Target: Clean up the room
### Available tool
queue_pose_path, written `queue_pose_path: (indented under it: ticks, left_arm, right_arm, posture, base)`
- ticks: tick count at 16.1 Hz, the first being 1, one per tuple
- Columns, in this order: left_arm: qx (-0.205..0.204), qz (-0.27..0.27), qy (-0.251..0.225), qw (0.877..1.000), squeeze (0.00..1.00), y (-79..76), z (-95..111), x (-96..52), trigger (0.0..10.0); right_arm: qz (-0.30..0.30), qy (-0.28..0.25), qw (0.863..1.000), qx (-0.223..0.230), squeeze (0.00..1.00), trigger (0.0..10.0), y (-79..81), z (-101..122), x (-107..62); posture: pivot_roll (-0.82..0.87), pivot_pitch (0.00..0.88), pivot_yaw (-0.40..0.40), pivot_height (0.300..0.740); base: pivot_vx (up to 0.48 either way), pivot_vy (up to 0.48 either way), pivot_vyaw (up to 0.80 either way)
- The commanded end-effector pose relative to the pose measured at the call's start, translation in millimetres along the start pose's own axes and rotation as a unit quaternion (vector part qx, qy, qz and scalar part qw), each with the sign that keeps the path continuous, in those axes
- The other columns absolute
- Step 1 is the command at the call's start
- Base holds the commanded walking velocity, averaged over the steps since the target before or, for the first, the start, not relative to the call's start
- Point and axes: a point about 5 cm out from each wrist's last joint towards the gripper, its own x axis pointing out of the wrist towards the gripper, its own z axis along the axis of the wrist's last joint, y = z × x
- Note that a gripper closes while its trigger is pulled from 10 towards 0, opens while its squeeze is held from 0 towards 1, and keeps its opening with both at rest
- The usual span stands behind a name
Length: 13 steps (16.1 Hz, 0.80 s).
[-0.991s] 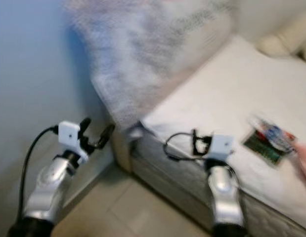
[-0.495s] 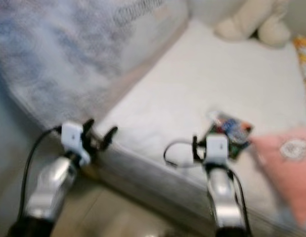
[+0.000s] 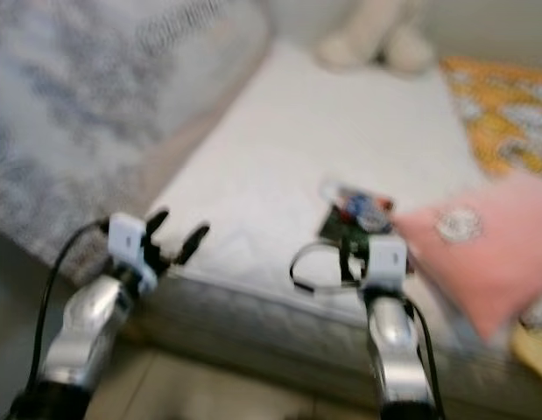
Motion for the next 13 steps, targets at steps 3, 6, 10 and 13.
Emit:
queue_pose_path:
  ticks: [3, 6, 10, 13]
  left_arm:
    - [0.02, -0.003, 0.002, 1.0, 0.0, -4.9, 0.5, 5.6, 10.0]
    - [0.016, 0.014, 0.002, 1.0, 0.0, -6.5, 0.2, 7.2, 10.0]
    - [0.011, 0.018, -0.002, 1.0, 0.0, -9.6, 0.1, 6.3, 10.0]
    - [-0.003, 0.038, -0.012, 0.999, 0.0, -6.4, 2.0, 6.2, 10.0]
  right_arm:
    - [-0.012, -0.011, 1.0, 0.002, 0.0, 10.0, -5.2, 2.3, 0.9]
    - [-0.007, -0.013, 1.0, -0.008, 0.0, 10.0, -2.9, 3.9, 2.6]
    - [-0.013, -0.013, 1.0, -0.01, 0.0, 10.0, -2.9, 4.4, 4.3]
    - [-0.009, -0.015, 1.0, -0.013, 0.0, 10.0, -0.9, 6.5, 6.6]
  posture:
    - [-0.03, 0.0, -0.003, 0.731]
    - [-0.03, 0.0, 0.001, 0.731]
    - [-0.03, 0.0, -0.002, 0.731]
    - [-0.03, 0.0, -0.002, 0.731]
  base:
    - [0.0, 0.16, -0.49]
    - [0.0, 0.0, 0.0]
    - [0.0, 0.0, 0.0]
    - [0.198, -0.097, -0.48]
